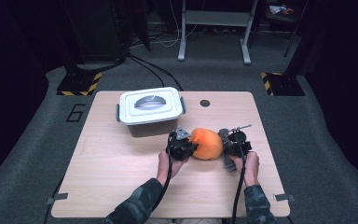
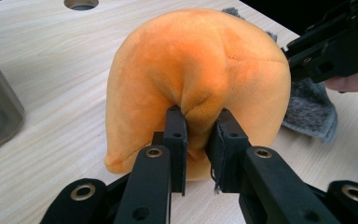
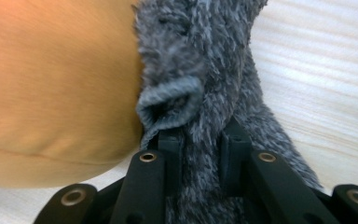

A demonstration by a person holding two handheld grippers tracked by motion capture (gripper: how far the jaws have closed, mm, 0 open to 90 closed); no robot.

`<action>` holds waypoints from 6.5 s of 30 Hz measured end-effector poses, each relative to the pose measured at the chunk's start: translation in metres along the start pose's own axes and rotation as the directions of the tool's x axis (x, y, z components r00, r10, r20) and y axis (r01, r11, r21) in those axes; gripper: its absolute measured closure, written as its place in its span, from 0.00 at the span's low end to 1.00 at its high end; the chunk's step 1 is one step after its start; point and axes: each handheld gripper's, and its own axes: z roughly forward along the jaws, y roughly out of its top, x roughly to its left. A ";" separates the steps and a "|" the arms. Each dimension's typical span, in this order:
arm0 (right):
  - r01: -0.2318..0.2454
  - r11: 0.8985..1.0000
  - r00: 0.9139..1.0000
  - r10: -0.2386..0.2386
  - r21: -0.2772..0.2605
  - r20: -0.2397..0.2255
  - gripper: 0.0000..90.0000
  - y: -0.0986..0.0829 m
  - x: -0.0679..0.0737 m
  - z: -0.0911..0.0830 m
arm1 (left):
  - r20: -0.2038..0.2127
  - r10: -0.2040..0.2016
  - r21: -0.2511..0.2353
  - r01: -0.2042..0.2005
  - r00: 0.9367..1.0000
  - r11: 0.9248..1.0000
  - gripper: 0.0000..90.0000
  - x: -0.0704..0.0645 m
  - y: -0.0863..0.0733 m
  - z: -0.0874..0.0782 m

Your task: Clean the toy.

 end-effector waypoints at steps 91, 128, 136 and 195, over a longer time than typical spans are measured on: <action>0.072 0.991 0.997 -0.070 -0.117 0.019 0.83 0.025 0.030 -0.045 | -0.060 0.083 0.028 -0.082 0.995 0.996 0.59 0.005 0.004 -0.002; 0.193 0.953 0.980 -0.198 -0.231 0.005 0.83 0.052 0.069 -0.075 | -0.030 0.097 0.015 -0.096 0.995 0.995 0.89 0.000 0.001 0.007; 0.202 0.959 0.979 -0.202 -0.201 0.019 0.83 0.052 0.072 -0.063 | -0.030 0.092 0.020 -0.091 0.995 0.996 0.89 0.001 0.000 0.008; 0.139 0.974 0.990 -0.138 -0.177 0.019 0.83 0.041 0.047 -0.057 | -0.026 0.076 0.020 -0.076 0.997 0.997 0.88 0.001 -0.003 0.009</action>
